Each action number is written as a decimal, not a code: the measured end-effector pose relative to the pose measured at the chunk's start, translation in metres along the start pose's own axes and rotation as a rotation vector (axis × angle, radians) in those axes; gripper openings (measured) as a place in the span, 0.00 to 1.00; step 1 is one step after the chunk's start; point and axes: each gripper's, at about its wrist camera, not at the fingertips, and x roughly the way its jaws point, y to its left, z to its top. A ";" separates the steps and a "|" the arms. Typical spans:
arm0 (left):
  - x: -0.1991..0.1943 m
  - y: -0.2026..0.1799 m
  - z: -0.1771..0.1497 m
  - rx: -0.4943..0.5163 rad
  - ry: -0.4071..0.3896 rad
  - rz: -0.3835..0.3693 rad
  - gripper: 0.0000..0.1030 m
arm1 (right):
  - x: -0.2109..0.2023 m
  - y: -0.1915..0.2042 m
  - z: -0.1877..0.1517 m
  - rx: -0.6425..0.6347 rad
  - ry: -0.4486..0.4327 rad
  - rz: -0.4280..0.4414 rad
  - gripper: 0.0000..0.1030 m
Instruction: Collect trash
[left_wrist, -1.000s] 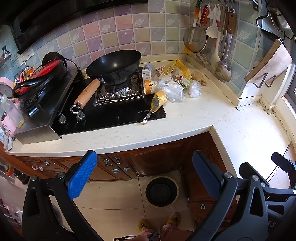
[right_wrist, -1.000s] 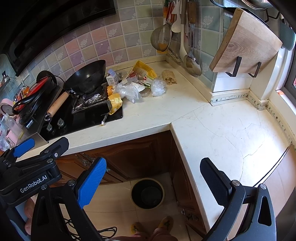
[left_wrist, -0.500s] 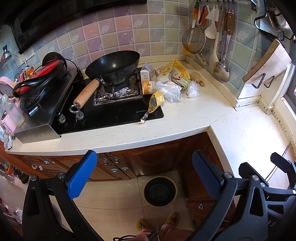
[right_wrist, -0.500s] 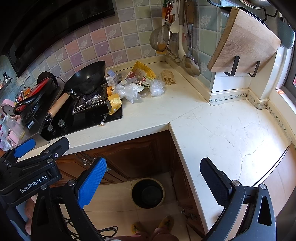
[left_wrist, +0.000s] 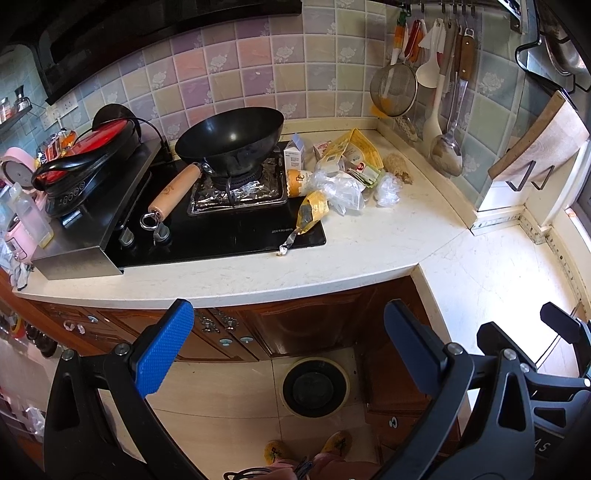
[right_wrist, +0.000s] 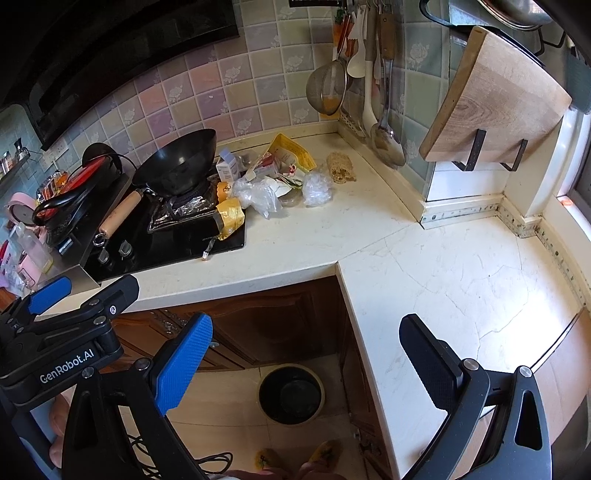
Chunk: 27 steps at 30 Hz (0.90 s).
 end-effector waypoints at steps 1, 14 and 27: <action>0.000 -0.002 0.001 -0.001 -0.001 0.005 0.99 | 0.001 -0.004 0.002 0.001 0.002 0.003 1.00; 0.012 0.005 0.012 0.000 0.017 0.068 0.99 | 0.036 -0.001 0.013 -0.007 0.044 0.083 1.00; 0.118 0.031 0.069 0.026 0.103 -0.061 0.85 | 0.110 0.002 0.075 0.058 0.074 0.050 1.00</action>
